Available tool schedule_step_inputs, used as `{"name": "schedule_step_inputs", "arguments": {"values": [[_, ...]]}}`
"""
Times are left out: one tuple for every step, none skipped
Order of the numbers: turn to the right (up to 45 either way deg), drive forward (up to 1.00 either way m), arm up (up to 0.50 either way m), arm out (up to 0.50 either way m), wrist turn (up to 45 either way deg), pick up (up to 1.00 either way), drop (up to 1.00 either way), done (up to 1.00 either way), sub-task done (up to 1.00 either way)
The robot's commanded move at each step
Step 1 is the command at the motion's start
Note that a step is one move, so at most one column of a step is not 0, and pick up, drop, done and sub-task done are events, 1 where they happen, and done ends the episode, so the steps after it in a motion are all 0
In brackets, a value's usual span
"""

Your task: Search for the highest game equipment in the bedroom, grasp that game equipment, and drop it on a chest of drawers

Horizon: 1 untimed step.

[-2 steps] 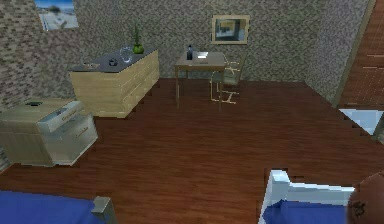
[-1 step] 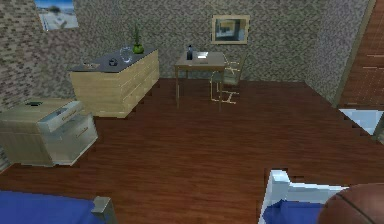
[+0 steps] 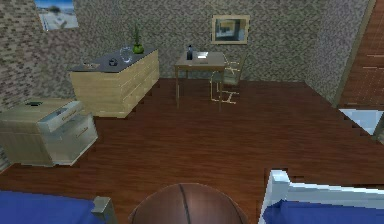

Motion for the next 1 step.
{"name": "schedule_step_inputs", "arguments": {"values": [[-12.0, 0.00, 0.00, 0.00, 0.0, 0.00, 0.00, 0.00, 0.00]]}}
